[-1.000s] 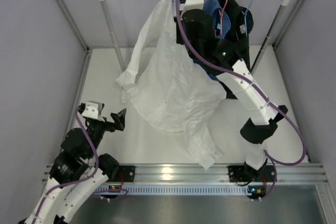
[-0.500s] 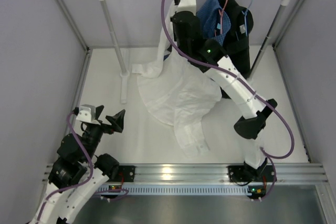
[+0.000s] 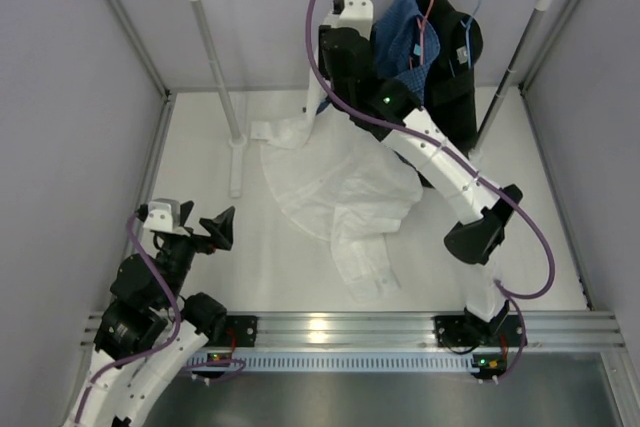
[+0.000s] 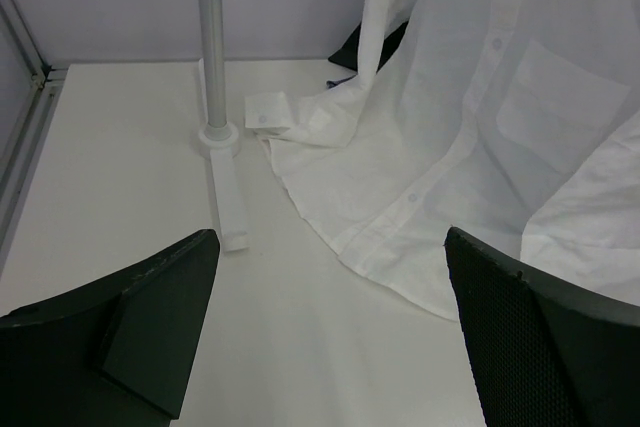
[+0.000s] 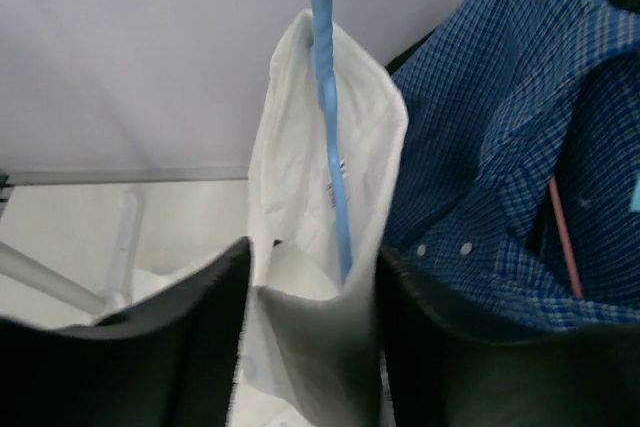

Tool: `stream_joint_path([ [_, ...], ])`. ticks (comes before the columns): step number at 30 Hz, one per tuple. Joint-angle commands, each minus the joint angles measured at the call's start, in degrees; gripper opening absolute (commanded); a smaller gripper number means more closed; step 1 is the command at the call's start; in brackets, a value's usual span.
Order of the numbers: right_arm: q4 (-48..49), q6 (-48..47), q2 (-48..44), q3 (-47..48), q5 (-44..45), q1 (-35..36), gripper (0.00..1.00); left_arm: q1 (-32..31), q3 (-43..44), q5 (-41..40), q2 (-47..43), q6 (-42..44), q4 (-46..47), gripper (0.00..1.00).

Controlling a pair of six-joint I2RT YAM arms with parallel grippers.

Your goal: Place the shirt on the hanger

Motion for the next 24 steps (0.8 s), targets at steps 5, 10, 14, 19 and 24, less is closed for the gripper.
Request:
stream_joint_path([
  [5, 5.05, 2.33, -6.91, -4.25, -1.83, -0.13, 0.96, 1.58, -0.36, -2.20, 0.36, -0.67, 1.85, 0.98],
  [10, 5.05, 0.93, -14.91, -8.99, -2.62, -0.13, 0.99, 3.16, -0.18, -1.76, 1.58, -0.84, 1.77, 0.98],
  [14, 4.96, -1.18, -22.72, -13.91, -5.69, -0.13, 0.99, 4.39, -0.18, -1.76, 2.29, -0.93, 1.85, 0.98],
  [19, 4.96, -5.58, -37.83, -28.04, -6.05, -0.22, 0.99, 6.49, 0.35, -2.28, 4.74, -1.98, 1.85, 0.98],
  [24, 4.35, -8.57, -58.57, -51.24, -2.98, -0.22, 1.00, 12.38, 1.31, -3.33, 10.37, -4.61, 1.85, 0.98],
])
